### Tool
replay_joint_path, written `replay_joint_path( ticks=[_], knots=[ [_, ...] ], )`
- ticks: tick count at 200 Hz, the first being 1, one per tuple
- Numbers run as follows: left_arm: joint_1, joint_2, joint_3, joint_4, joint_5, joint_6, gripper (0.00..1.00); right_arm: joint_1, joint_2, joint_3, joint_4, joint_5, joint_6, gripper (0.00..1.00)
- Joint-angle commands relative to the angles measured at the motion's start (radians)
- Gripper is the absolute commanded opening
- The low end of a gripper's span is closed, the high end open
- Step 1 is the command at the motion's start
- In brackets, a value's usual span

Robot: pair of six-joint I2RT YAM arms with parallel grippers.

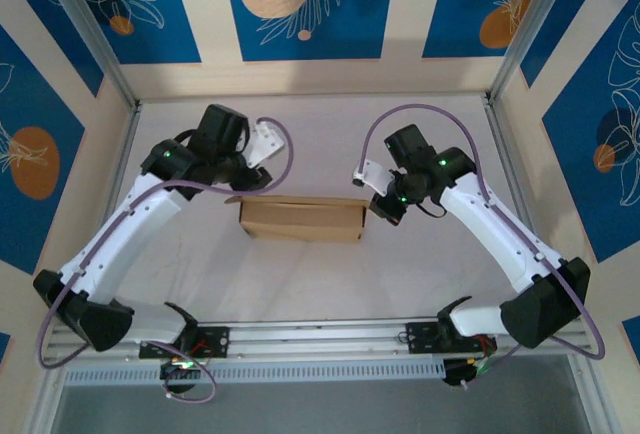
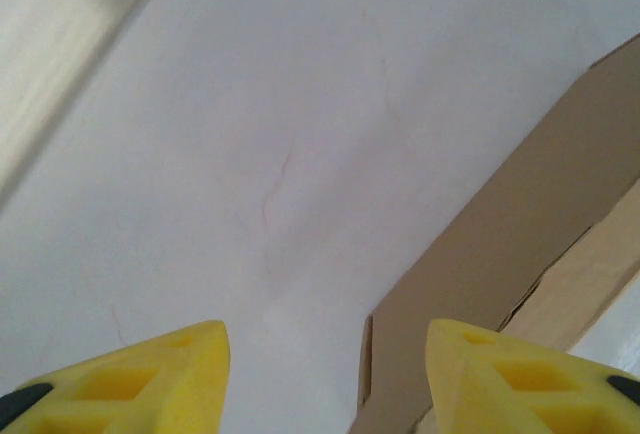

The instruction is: Fold the paper box

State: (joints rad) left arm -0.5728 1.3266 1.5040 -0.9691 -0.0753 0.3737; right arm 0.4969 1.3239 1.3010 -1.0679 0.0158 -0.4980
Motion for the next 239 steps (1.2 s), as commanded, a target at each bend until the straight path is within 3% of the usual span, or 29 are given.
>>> replay_joint_path(
  ticks=[1, 21, 43, 93, 132, 168, 197, 224, 239],
  knots=[
    [0.028, -0.064, -0.088, 0.033, 0.025, -0.058, 0.55, -0.003, 0.021, 0.043, -0.029, 0.006, -0.020, 0.00],
    [0.041, -0.099, -0.151, 0.032, 0.083, 0.114, 0.77, -0.001, 0.047, 0.064, -0.041, 0.020, -0.021, 0.00],
    [0.073, -0.117, -0.217, 0.089, 0.044, 0.216, 0.82, 0.000, 0.065, 0.067, -0.041, 0.034, -0.026, 0.00],
    [0.140, -0.124, -0.257, 0.203, 0.202, 0.194, 0.83, -0.008, 0.073, 0.047, -0.016, 0.100, -0.060, 0.00],
    [0.198, -0.042, -0.171, 0.296, 0.200, 0.138, 0.80, -0.050, 0.161, 0.156, -0.019, 0.107, -0.027, 0.00],
    [0.224, -0.068, -0.213, 0.602, 0.210, 0.073, 0.79, -0.106, 0.179, 0.190, 0.092, 0.099, -0.067, 0.00],
    [0.259, 0.040, -0.138, 0.617, 0.365, 0.097, 0.79, -0.168, 0.236, 0.244, 0.144, 0.005, -0.160, 0.00],
    [0.283, 0.118, -0.078, 0.593, 0.509, 0.186, 0.78, -0.213, 0.333, 0.358, 0.113, -0.001, -0.202, 0.00],
    [0.289, 0.114, -0.114, 0.678, 0.566, 0.153, 0.78, -0.215, 0.379, 0.421, 0.084, -0.007, -0.197, 0.00]
  ],
)
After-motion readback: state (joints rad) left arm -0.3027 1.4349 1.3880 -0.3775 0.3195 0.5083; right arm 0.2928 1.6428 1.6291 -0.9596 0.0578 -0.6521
